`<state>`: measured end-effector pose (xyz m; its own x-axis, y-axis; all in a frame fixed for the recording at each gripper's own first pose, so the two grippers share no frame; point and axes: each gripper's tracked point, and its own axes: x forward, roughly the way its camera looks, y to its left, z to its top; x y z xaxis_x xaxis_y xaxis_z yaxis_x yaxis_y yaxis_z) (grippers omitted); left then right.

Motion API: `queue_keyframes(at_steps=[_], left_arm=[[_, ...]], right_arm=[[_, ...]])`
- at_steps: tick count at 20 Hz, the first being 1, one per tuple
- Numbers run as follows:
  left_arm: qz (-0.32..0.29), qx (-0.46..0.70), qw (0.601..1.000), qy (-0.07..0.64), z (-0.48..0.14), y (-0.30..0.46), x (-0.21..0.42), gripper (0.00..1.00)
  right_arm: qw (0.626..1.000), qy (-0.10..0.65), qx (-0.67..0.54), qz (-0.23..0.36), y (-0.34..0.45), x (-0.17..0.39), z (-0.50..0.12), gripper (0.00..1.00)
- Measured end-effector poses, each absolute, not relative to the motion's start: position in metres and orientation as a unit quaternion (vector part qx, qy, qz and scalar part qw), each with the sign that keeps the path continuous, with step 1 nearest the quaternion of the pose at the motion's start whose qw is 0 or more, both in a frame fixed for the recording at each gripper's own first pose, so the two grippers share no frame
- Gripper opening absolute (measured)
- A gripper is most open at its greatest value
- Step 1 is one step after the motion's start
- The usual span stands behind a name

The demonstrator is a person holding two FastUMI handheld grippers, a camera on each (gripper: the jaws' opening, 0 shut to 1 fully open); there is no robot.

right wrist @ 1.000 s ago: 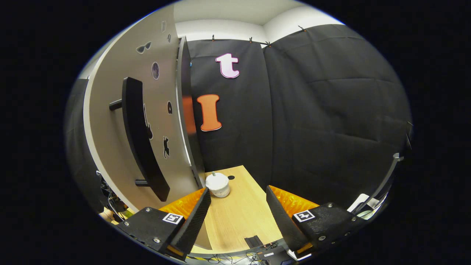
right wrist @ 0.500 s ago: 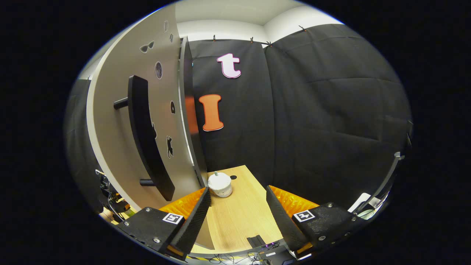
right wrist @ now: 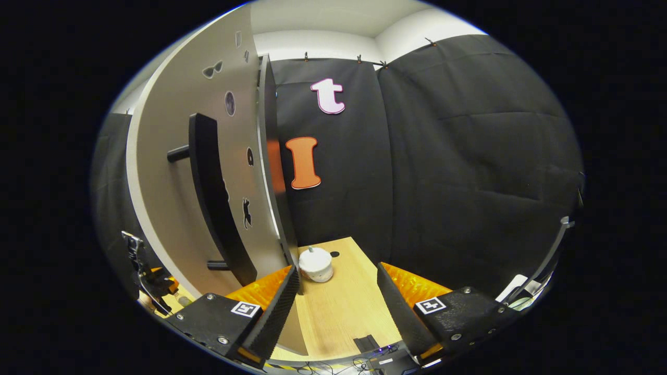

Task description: Open the cabinet door with the right hand, grasp the bottle in the cabinet with the left hand and place it on the coaster, then close the cabinet door with the right hand.

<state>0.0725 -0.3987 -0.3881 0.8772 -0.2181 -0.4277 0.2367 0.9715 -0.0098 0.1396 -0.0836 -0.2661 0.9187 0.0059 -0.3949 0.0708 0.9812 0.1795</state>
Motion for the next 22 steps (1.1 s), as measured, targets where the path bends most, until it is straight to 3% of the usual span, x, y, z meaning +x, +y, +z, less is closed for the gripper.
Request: queue_keyframes(at_steps=[4, 5, 12, 14, 20, 21, 22], left_arm=[[-0.114, -0.037, 0.973, 0.197, -0.328, -0.383, 0.066, 0.98], [-0.113, -0.046, 0.974, 0.193, -0.313, -0.376, 0.064, 0.98], [-0.083, -0.065, 0.983, 0.152, -0.217, -0.303, 0.046, 0.96], [-0.075, -0.075, 0.984, 0.142, -0.200, -0.283, 0.039, 0.99], [-0.051, -0.080, 0.987, 0.126, -0.171, -0.221, 0.028, 0.99], [-0.045, -0.075, 0.988, 0.123, -0.170, -0.211, 0.027, 0.96], [-0.044, -0.072, 0.989, 0.122, -0.168, -0.202, 0.027, 0.97]], right_arm=[[0.978, 0.193, 0.077, -0.021, -0.081, 0.141, -0.262, 0.92], [0.978, 0.194, 0.076, -0.020, -0.080, 0.141, -0.261, 0.99], [0.977, 0.197, 0.079, -0.005, -0.056, 0.136, -0.260, 0.99], [0.977, 0.198, 0.082, 0.002, -0.044, 0.134, -0.258, 0.99], [0.977, 0.196, 0.084, 0.003, -0.013, 0.128, -0.254, 0.99], [0.977, 0.196, 0.086, 0.000, -0.010, 0.127, -0.254, 0.99], [0.977, 0.195, 0.088, -0.002, -0.005, 0.126, -0.254, 0.90]])
